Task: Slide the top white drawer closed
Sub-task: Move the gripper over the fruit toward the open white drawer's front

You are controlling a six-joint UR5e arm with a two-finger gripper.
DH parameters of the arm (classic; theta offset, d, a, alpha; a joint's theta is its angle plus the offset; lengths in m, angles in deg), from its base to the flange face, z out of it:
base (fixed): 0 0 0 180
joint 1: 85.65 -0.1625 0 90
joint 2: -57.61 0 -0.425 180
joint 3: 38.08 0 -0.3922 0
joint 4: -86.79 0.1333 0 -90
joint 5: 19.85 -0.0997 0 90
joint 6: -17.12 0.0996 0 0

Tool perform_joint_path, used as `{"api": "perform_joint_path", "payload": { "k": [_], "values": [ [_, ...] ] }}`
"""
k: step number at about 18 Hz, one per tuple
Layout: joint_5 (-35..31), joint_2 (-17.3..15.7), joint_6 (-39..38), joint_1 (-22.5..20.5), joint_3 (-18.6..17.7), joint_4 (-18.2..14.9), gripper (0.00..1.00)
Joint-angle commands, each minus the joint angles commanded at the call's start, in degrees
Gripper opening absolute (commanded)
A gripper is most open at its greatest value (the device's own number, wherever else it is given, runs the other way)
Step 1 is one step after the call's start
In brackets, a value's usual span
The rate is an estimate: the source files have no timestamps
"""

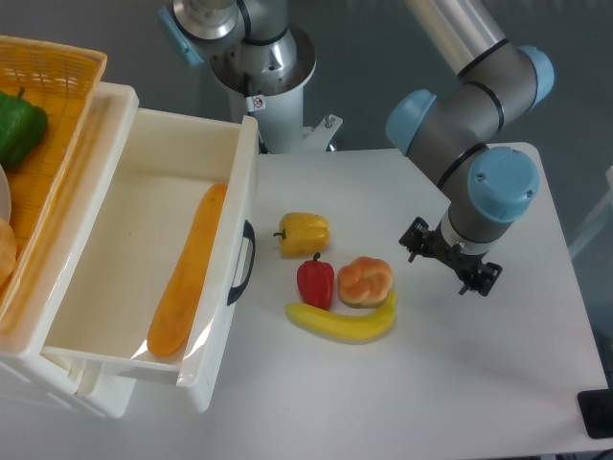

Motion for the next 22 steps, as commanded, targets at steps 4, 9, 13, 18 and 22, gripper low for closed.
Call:
{"api": "perform_joint_path", "payload": {
  "k": [4, 9, 13, 18, 22],
  "values": [
    [0.52, -0.26, -0.26, 0.17, -0.53, 0.0, 1.0],
    [3.16, -1.49, -5.07, 0.62, -3.51, 1.05, 1.0],
    [2.99, -3.86, -10.81, 0.7, -7.38, 3.69, 1.0],
    [3.34, -5.53, -15.54, 1.76, -8.35, 3.08, 1.0],
    [6.41, -6.24, -22.14, 2.98, -8.62, 2.9, 1.0]
  ]
}}
